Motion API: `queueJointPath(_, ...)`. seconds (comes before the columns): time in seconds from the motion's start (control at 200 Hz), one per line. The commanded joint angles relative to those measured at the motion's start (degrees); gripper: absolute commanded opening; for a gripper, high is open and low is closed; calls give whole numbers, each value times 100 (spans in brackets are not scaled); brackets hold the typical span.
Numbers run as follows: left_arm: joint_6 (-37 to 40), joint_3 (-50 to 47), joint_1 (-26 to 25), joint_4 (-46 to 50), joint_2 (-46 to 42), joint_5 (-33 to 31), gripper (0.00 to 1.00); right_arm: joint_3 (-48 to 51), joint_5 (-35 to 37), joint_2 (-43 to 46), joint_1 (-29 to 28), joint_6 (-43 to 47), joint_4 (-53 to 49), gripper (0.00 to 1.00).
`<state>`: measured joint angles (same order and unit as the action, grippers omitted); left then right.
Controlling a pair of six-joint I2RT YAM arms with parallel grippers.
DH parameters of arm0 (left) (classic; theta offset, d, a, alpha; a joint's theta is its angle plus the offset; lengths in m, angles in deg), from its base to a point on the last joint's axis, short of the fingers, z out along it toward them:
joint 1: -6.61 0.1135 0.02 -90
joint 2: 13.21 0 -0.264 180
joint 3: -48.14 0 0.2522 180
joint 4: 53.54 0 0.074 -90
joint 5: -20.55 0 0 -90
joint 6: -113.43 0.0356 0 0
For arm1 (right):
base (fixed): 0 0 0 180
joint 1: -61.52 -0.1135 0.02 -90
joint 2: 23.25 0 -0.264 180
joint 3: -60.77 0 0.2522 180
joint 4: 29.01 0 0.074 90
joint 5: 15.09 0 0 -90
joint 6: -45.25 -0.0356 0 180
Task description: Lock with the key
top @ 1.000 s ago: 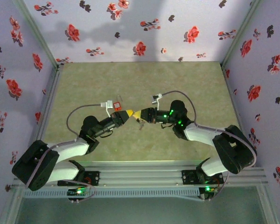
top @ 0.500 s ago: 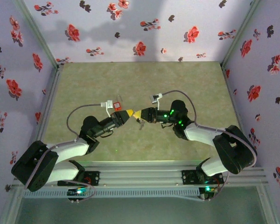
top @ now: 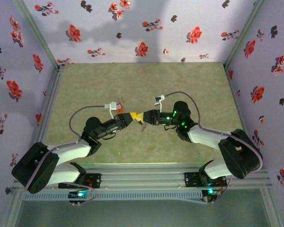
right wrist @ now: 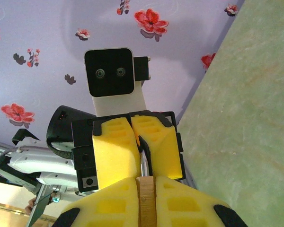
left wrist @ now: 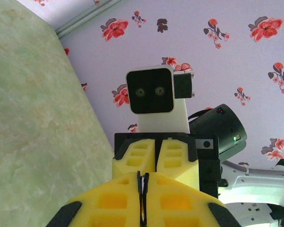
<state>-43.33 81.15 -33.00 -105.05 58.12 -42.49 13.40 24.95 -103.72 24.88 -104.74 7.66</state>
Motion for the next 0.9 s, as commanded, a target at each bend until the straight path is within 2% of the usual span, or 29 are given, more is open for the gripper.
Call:
queueJointPath(0.0, 114, 176, -495, -184, -12, 1126, 0, -303, 481, -19, -245, 325, -602, 0)
queueJointPath(0.045, 135, 159, -494, -90, -19, 996, 0, -310, 540, 36, -247, 462, -810, 1)
queueJointPath(0.135, 86, 124, -495, -8, -1, 742, 0, -316, 606, 150, -247, 678, -1144, 17)
queueJointPath(0.235, 2, 98, -468, 79, 4, 492, 0, -322, 691, 280, -241, 865, -1417, 25)
queueJointPath(0.375, -149, 53, -379, 84, 37, 216, 0, -324, 873, 450, -238, 1112, -1805, 41)
queueJointPath(0.55, -369, 87, -284, -226, 285, 180, 0, -263, 1163, 742, -162, 1331, -2223, 50)
queueJointPath(0.895, -518, 167, -104, -319, 589, -52, 0, 154, 1308, 1435, 70, 1244, -2421, 55)
